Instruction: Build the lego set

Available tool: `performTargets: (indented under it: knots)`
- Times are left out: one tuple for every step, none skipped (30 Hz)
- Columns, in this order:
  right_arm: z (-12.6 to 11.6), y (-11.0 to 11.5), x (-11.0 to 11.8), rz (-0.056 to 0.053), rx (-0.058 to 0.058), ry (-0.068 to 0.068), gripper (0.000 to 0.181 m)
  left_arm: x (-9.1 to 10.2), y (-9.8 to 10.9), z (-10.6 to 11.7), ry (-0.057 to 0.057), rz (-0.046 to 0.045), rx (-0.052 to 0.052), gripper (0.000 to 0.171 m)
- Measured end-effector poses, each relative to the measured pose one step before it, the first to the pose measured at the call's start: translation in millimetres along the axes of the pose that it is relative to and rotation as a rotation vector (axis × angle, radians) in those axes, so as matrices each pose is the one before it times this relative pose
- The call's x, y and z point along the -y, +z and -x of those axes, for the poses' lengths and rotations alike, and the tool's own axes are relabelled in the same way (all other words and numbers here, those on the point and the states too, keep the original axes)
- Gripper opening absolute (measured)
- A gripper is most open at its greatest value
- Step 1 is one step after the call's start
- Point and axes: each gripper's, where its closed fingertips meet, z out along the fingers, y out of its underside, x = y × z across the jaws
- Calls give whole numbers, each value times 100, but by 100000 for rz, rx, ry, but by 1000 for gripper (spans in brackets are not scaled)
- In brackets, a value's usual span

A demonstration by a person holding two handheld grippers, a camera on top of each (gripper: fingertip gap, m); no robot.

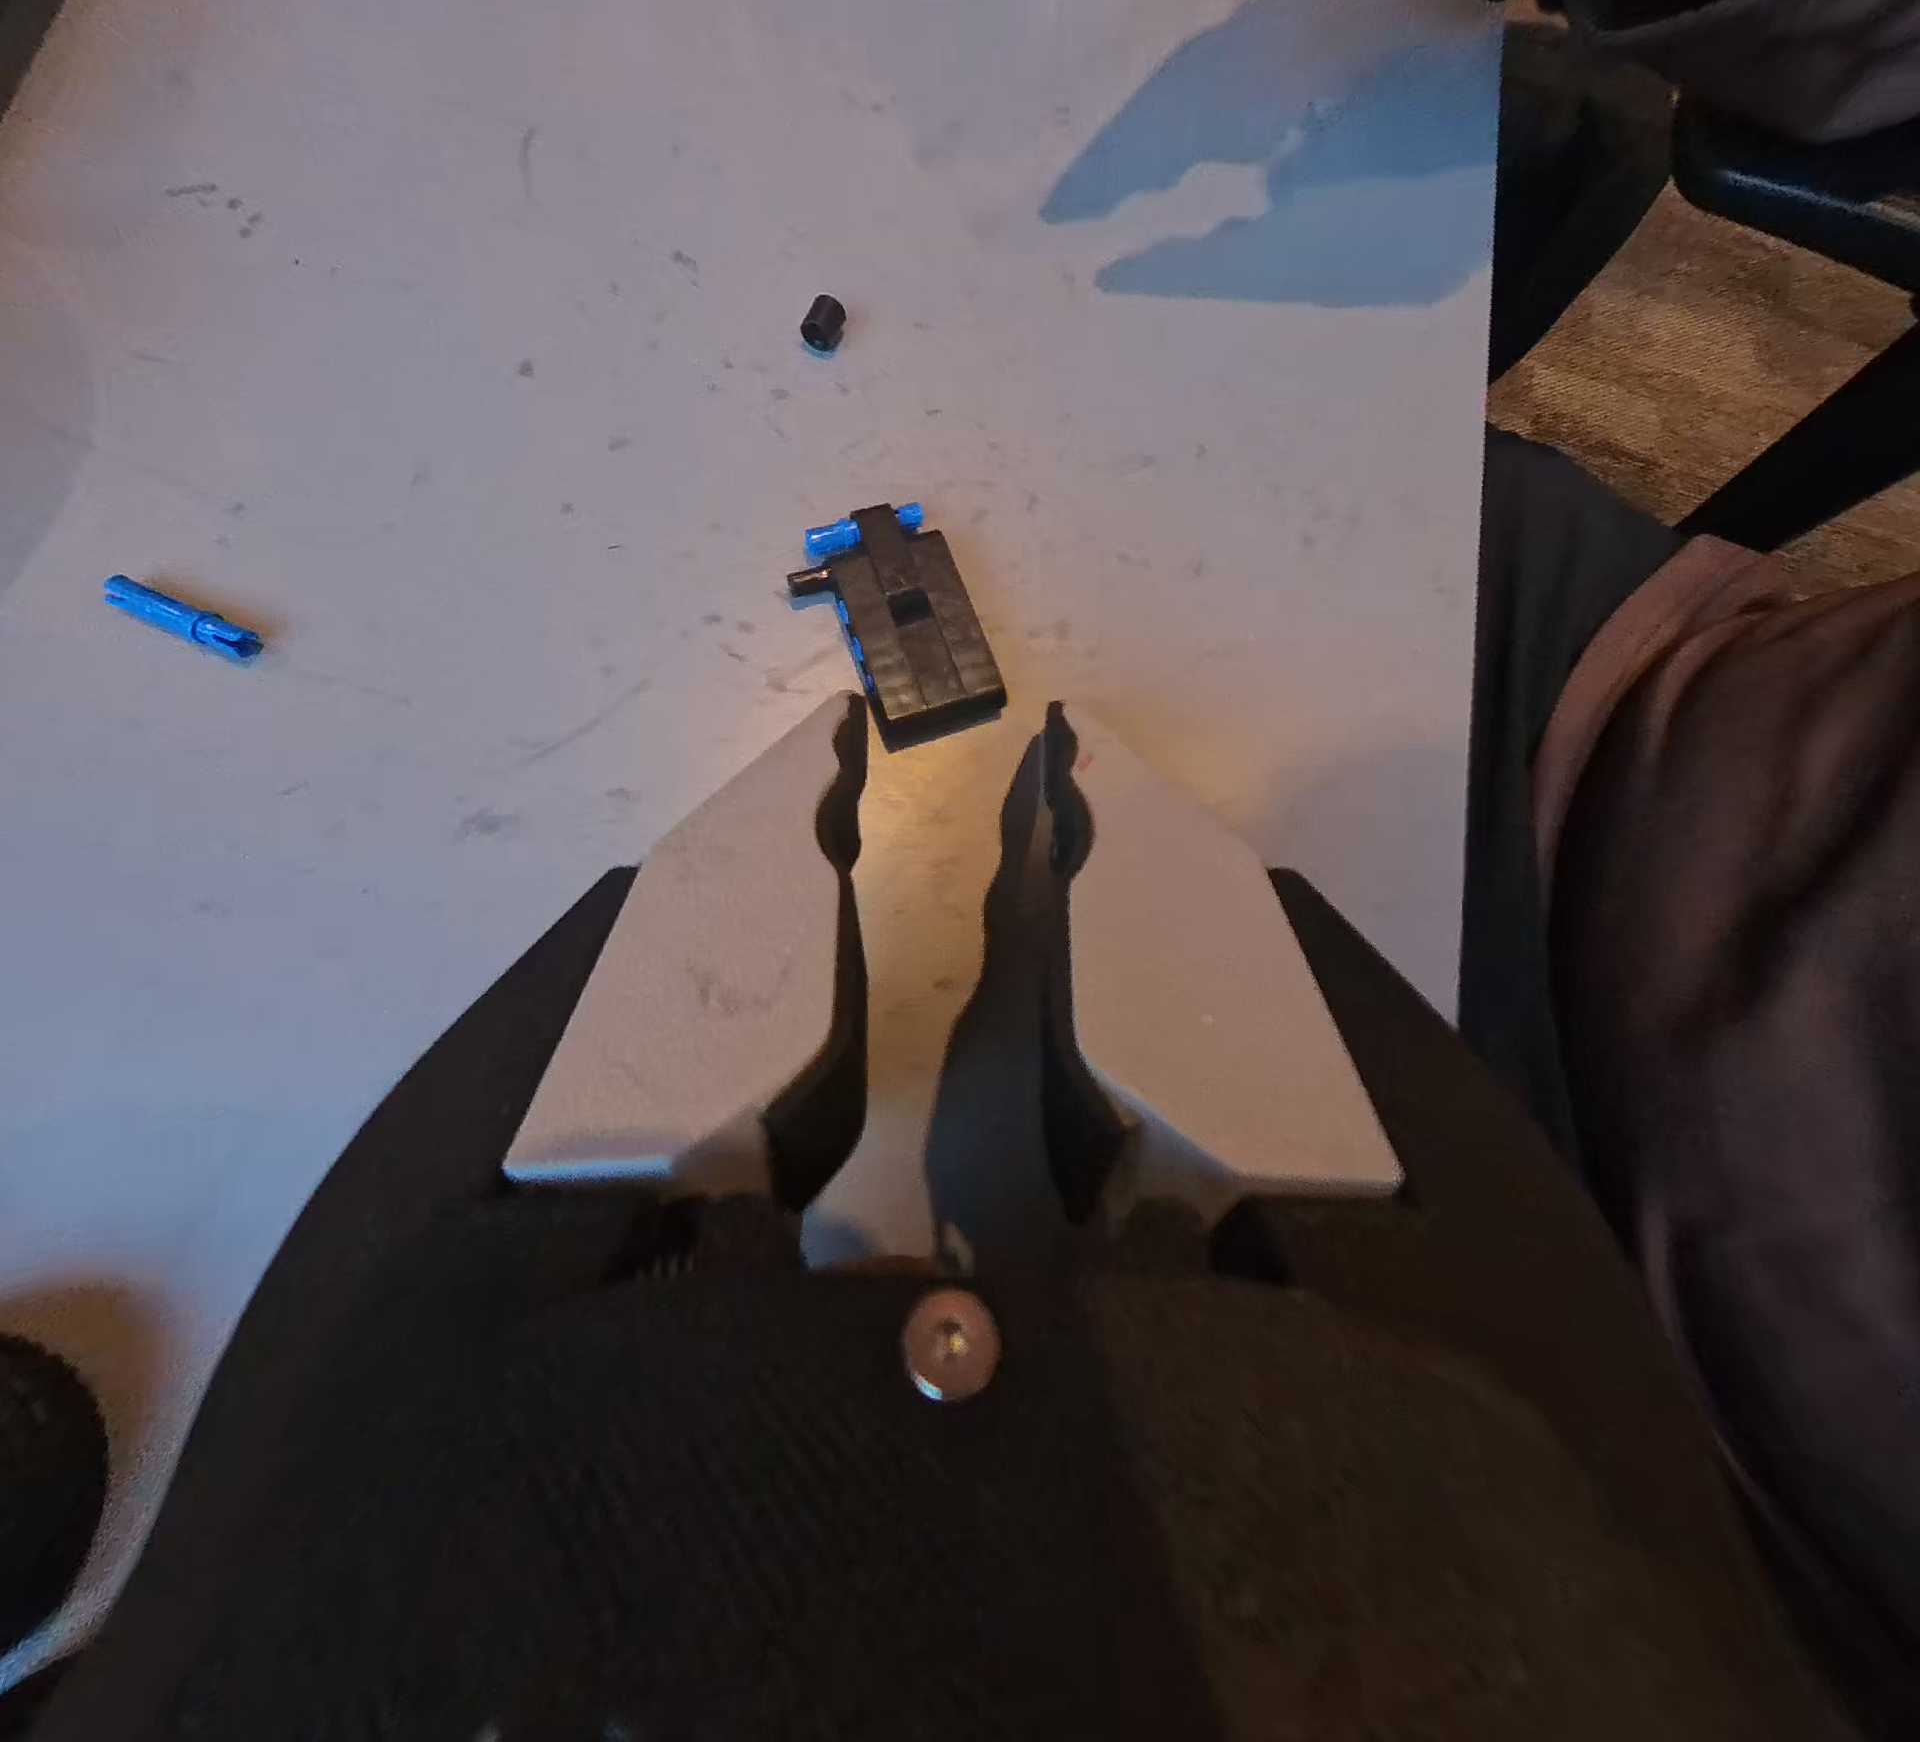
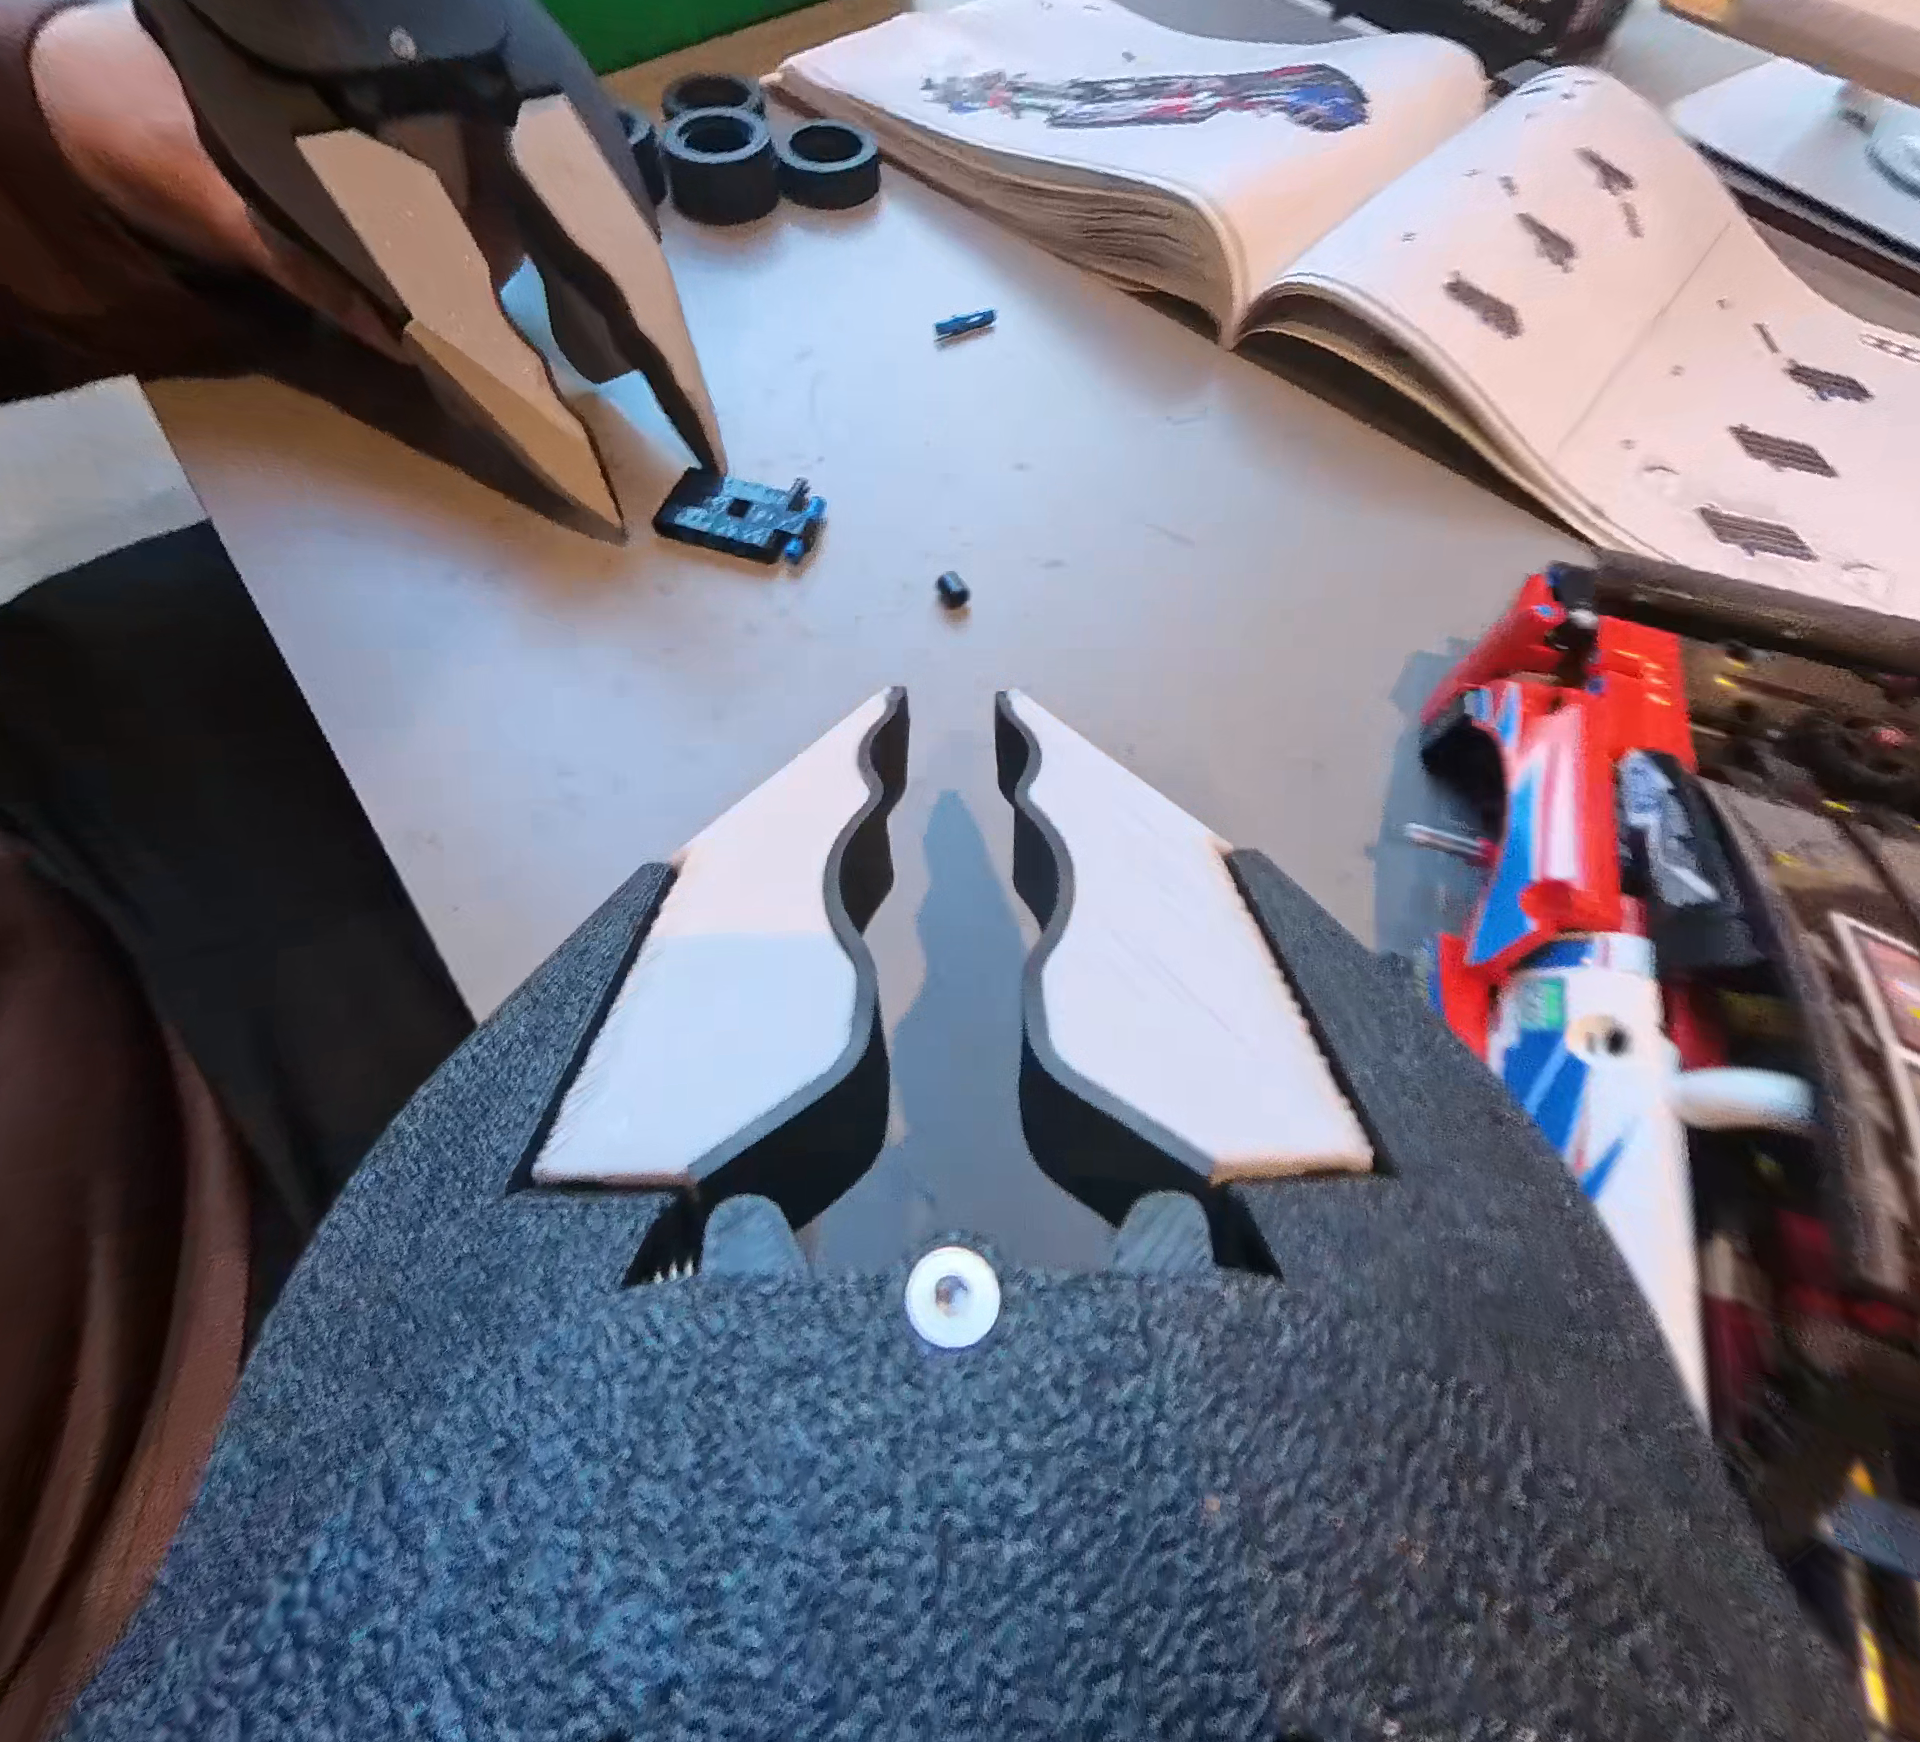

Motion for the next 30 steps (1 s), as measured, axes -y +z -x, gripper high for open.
performTargets:
  knots:
    - [468, 468, -270, 1451, 893, -2009, 17, 8, 6, -22, -139, -78, 477, 32]
    - [407, 485, -384, 1936, 623, -2035, 17, -5, 12, 46, 39, 2, 815, 31]
    - [404, 513, -434, 2046, 881, -1757, 17, -10, 19, 104, 58, 52, 1068, 29]
    - [382, 508, -460, 2266, 1161, -1173, 16, 4, 28, 147, -102, 58, 1275, 27]
    - [264, 466, -445, 3078, 821, -1096, 16, 17, 23, 118, -149, 31, 999, 25]
    - [149, 357, -267, 2537, 260, -1458, 16, 10, 26, 92, -180, 12, 764, 23]
    - [107, 281, -67, 1193, 108, -1471, 16, 30, 24, 57, -323, -41, 404, 22]
    - [95, 228, -3, 713, 281, -990, 16, 47, 34, 25, -586, -100, 163, 22]
    - [103, 201, 9, 708, 613, -500, 16, 59, 60, -11, -646, -144, 7, 22]
    - [45, 187, -3, 662, 470, -205, 16, 72, 62, -23, -577, -120, -85, 24]
    - [2, 157, -14, 506, 288, -90, 16, 61, 57, -65, -242, -150, -217, 25]
    - [-12, 133, -16, 410, 393, 46, 16, 40, 60, -68, 235, 22, -106, 26]
    - [-18, 100, -11, 345, 377, 270, 16, 15, 22, -72, 491, 8, -107, 28]
    - [-35, 78, 12, 136, 394, 391, 16, 3, 2, -73, 342, 12, -269, 29]
    - [-7, 41, 29, -72, 445, 360, 16, -1, 4, -36, 143, 5, -175, 30]
    - [0, 24, 35, -140, 425, 340, 16, 5, 6, -19, 41, -10, -100, 30]
    - [-2, 8, 24, -142, 403, 324, 16, 5, 14, 43, -170, -25, 239, 30]
    - [6, 0, 18, -139, 412, 259, 16, 22, 33, 91, -338, 5, 606, 29]
    - [21, 9, 28, -156, 496, 189, 16, -2, 30, 173, -308, 59, 1305, 25]
    - [35, 11, 32, -171, 549, 133, 16, 13, 29, 135, 103, 63, 1320, 23]
    - [12, 14, 30, -132, 541, 124, 15, 29, 48, 20, 653, 68, 881, 23]
    - [24, 22, 17, -39, 538, 173, 15, 16, 41, -5, 1052, 113, 797, 23]
    - [15, 31, 6, 20, 537, 193, 15, 15, 45, -16, 863, 96, 556, 23]
    - [22, 18, 10, 19, 473, 139, 15, 18, 23, -4, 767, 39, 456, 23]
    - [29, 12, 7, 16, 388, 100, 15, 26, 16, -4, 990, 6, 548, 23]
    - [38, 2, 5, -41, 336, 14, 15, 27, 14, -7, 1155, -44, 744, 23]
    - [34, -19, 11, -151, 265, -94, 15, 38, 3, -12, 1492, -139, 883, 22]
    - [39, -19, 30, -225, 210, -55, 15, 40, 20, -59, 1770, -88, 730, 22]
    - [24, -17, 28, -198, 300, 140, 15, 61, 14, -80, 2004, -173, 663, 22]
    - [10, 1, -1, -11, 423, 445, 16, 67, 21, -125, 2490, -234, 554, 22]
